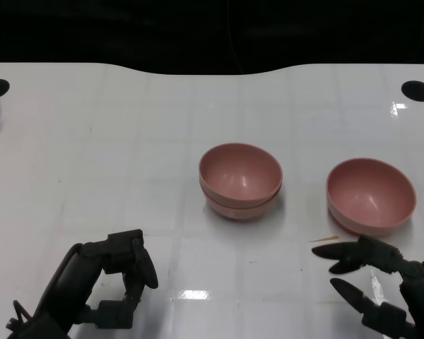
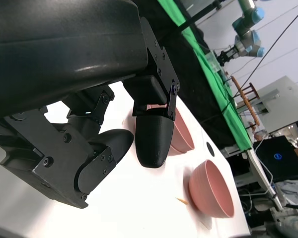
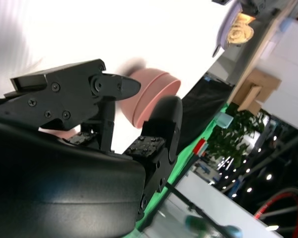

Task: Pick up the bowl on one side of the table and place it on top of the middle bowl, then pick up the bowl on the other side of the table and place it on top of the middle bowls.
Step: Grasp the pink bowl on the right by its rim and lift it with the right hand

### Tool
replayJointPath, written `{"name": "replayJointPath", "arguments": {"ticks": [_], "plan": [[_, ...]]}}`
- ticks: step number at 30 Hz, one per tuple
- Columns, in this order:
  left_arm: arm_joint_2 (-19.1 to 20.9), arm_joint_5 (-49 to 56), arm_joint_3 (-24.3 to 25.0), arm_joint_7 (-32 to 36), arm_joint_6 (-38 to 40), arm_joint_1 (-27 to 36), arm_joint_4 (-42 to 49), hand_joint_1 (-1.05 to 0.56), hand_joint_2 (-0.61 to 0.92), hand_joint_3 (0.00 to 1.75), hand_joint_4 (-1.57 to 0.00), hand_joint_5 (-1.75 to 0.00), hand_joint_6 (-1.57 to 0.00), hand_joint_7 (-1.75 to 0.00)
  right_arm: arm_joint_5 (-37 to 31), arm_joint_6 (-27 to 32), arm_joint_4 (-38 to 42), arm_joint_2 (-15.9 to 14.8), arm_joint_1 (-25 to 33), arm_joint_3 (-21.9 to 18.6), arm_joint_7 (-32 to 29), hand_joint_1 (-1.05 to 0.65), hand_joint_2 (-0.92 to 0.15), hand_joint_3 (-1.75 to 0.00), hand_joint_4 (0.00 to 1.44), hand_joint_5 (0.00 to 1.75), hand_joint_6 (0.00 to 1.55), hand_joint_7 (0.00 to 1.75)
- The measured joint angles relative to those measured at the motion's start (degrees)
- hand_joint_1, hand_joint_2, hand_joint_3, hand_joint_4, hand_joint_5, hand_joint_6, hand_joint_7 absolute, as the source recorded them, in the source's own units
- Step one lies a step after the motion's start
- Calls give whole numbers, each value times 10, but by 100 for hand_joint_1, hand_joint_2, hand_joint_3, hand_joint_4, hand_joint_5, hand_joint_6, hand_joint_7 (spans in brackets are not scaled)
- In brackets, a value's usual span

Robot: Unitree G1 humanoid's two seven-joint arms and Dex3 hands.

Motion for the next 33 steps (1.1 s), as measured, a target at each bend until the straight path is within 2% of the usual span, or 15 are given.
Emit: {"name": "replayJointPath", "arguments": {"ticks": [3, 6, 10, 14, 19, 23, 28, 33], "plan": [[-6, -9, 14, -28, 19, 3, -9, -7, 44, 134, -84, -175, -77, -158, -39, 4, -22, -9, -1, -11, -24, -26, -92, -13, 32, 85, 53, 38], [-10, -14, 23, -51, 34, 10, -19, -6, 44, 131, -84, -175, -77, -158, -75, 28, -53, -18, -1, -18, -42, -30, -92, -7, 30, 82, 45, 31], [-18, -17, 39, -69, 48, 15, -29, -5, 45, 131, -86, -175, -78, -157, -118, 86, -98, -20, -1, -27, -57, -36, -90, 0, 29, 72, 41, 16], [-21, -15, 45, -80, 55, 17, -31, -7, 45, 130, -86, -175, -78, -156, -161, 151, -132, -20, -4, -29, -61, -40, -87, 0, 26, 68, 40, 13], [-23, -9, 55, -88, 59, 20, -38, -7, 47, 128, -87, -172, -79, -153, -241, 215, -146, -34, -24, -25, -80, -35, -79, 0, 26, 64, 39, 10], [-30, -9, 57, -95, 66, 22, -47, -6, 48, 127, -89, -172, -81, -152, -304, 256, -140, -54, -55, -8, -103, -35, -76, 0, 28, 63, 42, 9], [-34, -5, 62, -98, 69, 24, -48, -6, 47, 129, -88, -173, -80, -153, -352, 299, -95, -80, -96, 22, -119, -36, -75, 0, 33, 60, 45, 9], [-36, -4, 65, -100, 72, 26, -50, -6, 46, 130, -88, -174, -80, -153, -392, 338, -40, -100, -133, 63, -129, -39, -76, -1, 39, 48, 47, 6]]}}
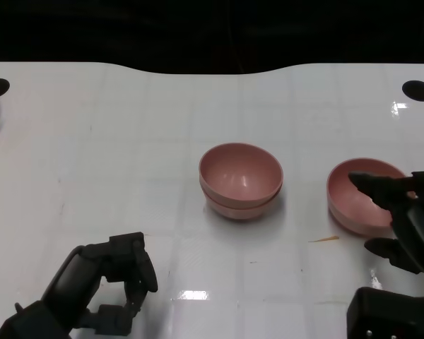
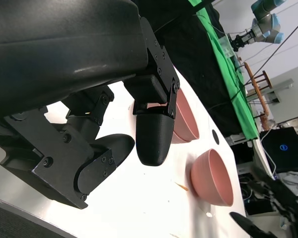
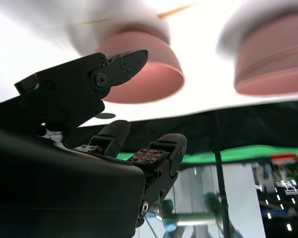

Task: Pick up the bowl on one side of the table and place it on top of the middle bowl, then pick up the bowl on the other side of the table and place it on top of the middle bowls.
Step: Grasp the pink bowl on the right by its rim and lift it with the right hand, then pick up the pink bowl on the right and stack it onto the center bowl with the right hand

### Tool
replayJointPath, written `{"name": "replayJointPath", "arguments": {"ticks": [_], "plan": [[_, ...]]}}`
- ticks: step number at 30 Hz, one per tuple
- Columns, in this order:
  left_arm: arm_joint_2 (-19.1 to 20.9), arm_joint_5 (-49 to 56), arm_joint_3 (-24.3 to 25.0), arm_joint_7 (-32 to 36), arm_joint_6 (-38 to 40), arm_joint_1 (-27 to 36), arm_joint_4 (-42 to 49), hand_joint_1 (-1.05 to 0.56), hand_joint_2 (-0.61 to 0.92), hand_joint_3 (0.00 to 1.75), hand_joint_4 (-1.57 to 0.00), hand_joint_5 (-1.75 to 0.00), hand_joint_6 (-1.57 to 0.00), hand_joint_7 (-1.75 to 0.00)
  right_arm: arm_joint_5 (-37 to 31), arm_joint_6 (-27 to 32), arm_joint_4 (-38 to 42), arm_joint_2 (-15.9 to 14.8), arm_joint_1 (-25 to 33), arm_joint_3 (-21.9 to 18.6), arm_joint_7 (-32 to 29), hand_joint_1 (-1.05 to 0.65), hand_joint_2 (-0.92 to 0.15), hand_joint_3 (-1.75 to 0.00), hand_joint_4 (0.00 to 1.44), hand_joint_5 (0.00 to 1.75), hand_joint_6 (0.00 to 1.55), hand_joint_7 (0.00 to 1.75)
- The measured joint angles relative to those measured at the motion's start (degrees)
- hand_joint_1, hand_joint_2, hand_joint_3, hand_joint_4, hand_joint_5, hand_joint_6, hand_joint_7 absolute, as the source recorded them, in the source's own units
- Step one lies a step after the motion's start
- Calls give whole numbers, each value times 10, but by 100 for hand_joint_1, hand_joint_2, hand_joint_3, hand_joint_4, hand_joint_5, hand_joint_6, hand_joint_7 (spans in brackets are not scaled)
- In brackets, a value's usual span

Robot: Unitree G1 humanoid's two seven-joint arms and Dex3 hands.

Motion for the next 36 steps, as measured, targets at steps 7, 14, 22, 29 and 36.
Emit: {"name": "replayJointPath", "arguments": {"ticks": [7, 14, 22, 29, 36], "plan": [[-3, 1, 3, -2, 1, 3, -5, -7, 46, 130, -88, -174, -80, -153, -12, 52, 82, -9, -54, 55, 0, -42, -77, 0, 39, 39, 46, 3], [-5, 2, 7, -2, 2, 7, -8, -8, 46, 129, -88, -172, -80, -153, 3, 78, 178, -9, -103, 90, -8, -39, -80, -1, 44, 30, 49, 3], [-9, 4, 10, -2, 2, 10, -8, -8, 47, 128, -90, -171, -81, -151, 19, 70, 306, -9, -168, 128, -71, -12, -88, -1, 102, 30, 95, 10], [-10, 5, 11, -3, 1, 10, -8, -8, 48, 126, -90, -171, -82, -150, 41, -10, 378, -13, -201, 142, -170, -8, -91, -9, 90, 172, 76, 161], [-10, 5, 11, -3, -4, 10, -9, -9, 48, 126, -90, -169, -82, -148, 42, -46, 347, -29, -204, 151, -235, -9, -83, -9, 92, 175, 75, 164]]}}
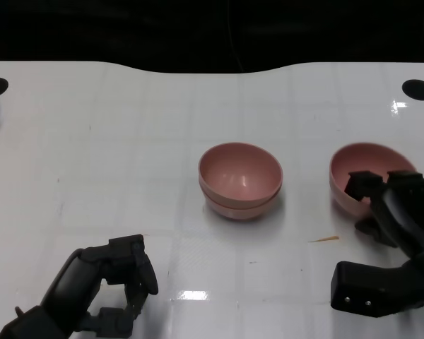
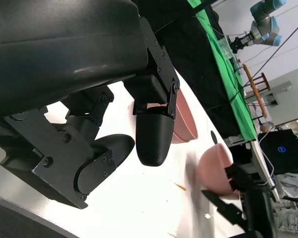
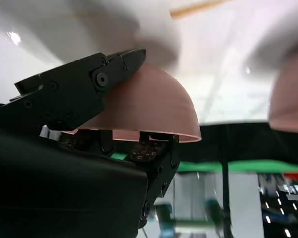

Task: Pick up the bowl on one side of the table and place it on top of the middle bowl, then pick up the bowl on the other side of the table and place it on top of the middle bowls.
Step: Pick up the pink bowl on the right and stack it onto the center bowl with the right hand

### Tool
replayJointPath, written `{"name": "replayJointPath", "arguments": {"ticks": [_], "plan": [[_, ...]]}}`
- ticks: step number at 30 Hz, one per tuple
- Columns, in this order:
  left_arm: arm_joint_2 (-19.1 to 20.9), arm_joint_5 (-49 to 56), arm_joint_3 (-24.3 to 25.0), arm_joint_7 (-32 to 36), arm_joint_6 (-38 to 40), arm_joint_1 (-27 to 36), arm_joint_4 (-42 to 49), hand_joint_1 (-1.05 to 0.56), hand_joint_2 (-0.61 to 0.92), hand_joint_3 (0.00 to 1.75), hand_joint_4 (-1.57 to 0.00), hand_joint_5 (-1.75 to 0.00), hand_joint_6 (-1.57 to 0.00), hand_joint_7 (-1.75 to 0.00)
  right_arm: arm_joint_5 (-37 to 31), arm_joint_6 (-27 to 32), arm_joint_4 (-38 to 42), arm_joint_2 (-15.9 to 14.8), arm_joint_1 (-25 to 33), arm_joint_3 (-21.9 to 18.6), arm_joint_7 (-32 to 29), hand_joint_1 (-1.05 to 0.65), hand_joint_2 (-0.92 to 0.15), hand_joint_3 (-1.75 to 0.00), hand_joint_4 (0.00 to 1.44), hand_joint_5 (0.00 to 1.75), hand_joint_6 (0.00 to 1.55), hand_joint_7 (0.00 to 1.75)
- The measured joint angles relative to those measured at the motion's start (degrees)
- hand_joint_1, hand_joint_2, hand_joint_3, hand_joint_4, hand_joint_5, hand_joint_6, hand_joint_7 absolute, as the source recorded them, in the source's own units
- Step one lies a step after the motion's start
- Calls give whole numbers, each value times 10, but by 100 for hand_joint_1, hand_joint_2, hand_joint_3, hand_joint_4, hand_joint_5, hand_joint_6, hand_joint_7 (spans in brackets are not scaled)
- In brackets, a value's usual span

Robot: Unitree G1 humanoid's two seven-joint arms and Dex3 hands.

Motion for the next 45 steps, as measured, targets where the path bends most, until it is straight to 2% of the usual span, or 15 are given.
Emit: {"name": "replayJointPath", "arguments": {"ticks": [3, 4, 5, 8, 12, 14, 19, 22, 25, 34, 37, 38, 40, 43, 45], "plan": [[-1, 0, 0, 0, 0, 0, 0, -7, 48, 127, -91, -169, -83, -148, -5, 0, -48, -6, 1, 0, -7, -6, -81, -11, 94, 175, 76, 168], [-1, 0, 0, 0, 0, 0, 0, -6, 48, 127, -90, -169, -83, -148, -6, -3, -61, -7, 0, 0, -10, -4, -72, -27, 95, 175, 76, 171], [-1, 1, 0, 0, 0, 0, 0, -6, 48, 127, -90, -169, -83, -148, -7, -8, -71, -8, 0, 0, -14, -3, -51, -67, 96, 175, 76, 173], [-1, 2, 0, 0, 0, 0, 0, -6, 48, 127, -91, -168, -82, -147, -10, -22, -89, -9, -2, 3, -20, -4, -28, -109, 98, 175, 82, 166], [-1, 3, 0, 0, 0, 0, 1, -5, 49, 125, -92, -168, -82, -148, -9, -34, -110, -9, -8, 5, -14, -5, -22, -126, 99, 175, 90, 155], [-1, 3, 0, 0, 0, 0, 1, -4, 49, 125, -91, -168, -82, -148, -6, -41, -115, -7, -14, 8, -5, -6, -21, -129, 99, 175, 89, 157], [-2, 4, 0, 0, -2, -1, 3, -4, 48, 125, -90, -168, -82, -148, -2, -59, -115, 12, -37, 23, 7, -7, -24, -129, 99, 175, 87, 161], [-2, 4, 0, 0, -3, -1, 5, -5, 49, 125, -90, -168, -82, -148, -3, -66, -88, 28, -62, 35, 7, -5, -24, -122, 97, 175, 80, 171], [-2, 4, 1, 0, -3, -2, 7, -5, 49, 124, -91, -168, -82, -147, -3, -77, -60, 44, -87, 49, 8, -5, -28, -115, 97, 175, 80, 168], [-3, 3, 1, -4, -2, -3, 8, -6, 50, 122, -91, -168, -82, -147, -1, -93, 38, 83, -149, 80, 13, -6, -41, -85, 93, 175, 77, 164], [-5, 4, 1, -4, -3, -3, 8, -7, 50, 123, -91, -167, -82, -147, -2, -100, 63, 92, -160, 92, 9, -9, -50, -66, 92, 175, 75, 165], [-5, 6, 1, -4, -3, -3, 8, -7, 50, 123, -90, -167, -81, -147, -4, -101, 73, 94, -163, 96, 6, -11, -57, -51, 92, 175, 81, 149], [-5, 14, 0, -4, -4, -3, 10, -7, 49, 123, -90, -168, -81, -148, -6, -101, 91, 98, -171, 103, 3, -12, -63, -39, 92, 175, 85, 135], [-7, 15, 0, -4, -4, -3, 10, -7, 48, 124, -89, -168, -81, -148, -5, -110, 112, 105, -182, 112, 3, -11, -70, -35, 89, 175, 74, 163], [-10, 15, 0, -4, -4, -3, 10, -7, 47, 124, -89, -168, -81, -148, -1, -118, 124, 108, -188, 114, 6, -9, -71, -35, 86, 175, 71, 165]]}}
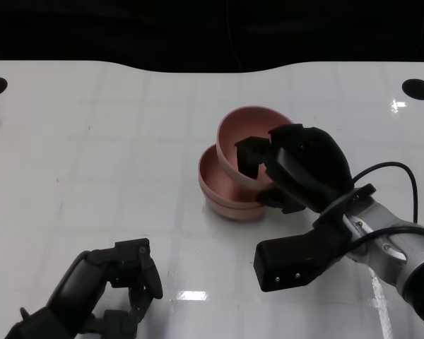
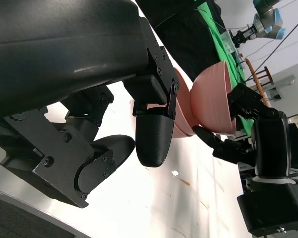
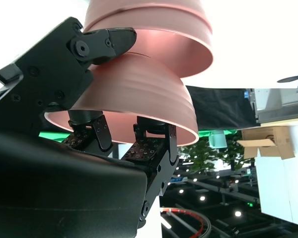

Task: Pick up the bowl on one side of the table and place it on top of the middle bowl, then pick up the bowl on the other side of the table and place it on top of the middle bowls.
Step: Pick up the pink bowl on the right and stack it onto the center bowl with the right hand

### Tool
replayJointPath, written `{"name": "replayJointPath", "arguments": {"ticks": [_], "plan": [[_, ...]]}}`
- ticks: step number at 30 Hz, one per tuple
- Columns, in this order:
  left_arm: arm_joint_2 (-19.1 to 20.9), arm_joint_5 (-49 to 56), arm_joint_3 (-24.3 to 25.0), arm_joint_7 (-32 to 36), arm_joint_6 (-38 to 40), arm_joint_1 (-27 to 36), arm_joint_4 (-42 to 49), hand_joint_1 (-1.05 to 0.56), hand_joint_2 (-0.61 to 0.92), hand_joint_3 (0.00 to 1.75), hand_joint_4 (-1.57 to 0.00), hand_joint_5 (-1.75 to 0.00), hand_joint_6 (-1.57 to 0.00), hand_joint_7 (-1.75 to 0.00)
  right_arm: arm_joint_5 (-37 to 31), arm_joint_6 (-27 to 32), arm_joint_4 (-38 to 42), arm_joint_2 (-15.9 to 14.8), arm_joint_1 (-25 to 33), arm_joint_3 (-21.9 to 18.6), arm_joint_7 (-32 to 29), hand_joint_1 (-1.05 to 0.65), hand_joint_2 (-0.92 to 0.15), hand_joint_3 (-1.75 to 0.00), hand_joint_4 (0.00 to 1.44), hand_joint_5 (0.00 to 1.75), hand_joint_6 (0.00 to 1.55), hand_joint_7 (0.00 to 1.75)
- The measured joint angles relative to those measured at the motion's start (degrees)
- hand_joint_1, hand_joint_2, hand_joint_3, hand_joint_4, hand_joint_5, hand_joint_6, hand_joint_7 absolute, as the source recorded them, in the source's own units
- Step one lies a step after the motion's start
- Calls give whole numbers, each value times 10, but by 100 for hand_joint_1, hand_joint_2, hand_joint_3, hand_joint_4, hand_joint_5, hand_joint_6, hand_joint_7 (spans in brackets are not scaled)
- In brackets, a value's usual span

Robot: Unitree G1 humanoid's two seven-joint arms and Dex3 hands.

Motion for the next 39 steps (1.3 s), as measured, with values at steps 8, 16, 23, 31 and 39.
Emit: {"name": "replayJointPath", "arguments": {"ticks": [8, 16, 23, 31, 39], "plan": [[-1, 10, 0, 0, 0, -1, 1, -8, 46, 125, -88, -170, -81, -148, 30, -37, 12, 2, -6, 3, 93, -22, -89, -3, 66, 19, 67, 2], [-1, 22, 0, 0, -8, -2, 2, -7, 45, 126, -87, -172, -81, -148, 30, -19, -8, -7, -6, 4, 134, -61, -92, -28, 42, 0, 41, 0], [-2, 23, 0, 0, -10, -3, 2, -5, 44, 128, -85, -173, -81, -149, 27, 1, -63, -20, 6, 5, 152, -68, -92, -38, 38, 0, 36, 0], [-2, 24, 0, 0, -10, -3, 2, -4, 43, 130, -85, -174, -80, -149, 39, 42, -147, -38, 27, -3, 234, -82, -92, -54, 17, 0, 14, 0], [-2, 24, 0, 0, -11, -4, 2, -5, 45, 127, -84, -173, -79, -149, 42, 67, -181, -41, 40, -4, 256, -89, -92, -52, 9, 0, 7, 0]]}}
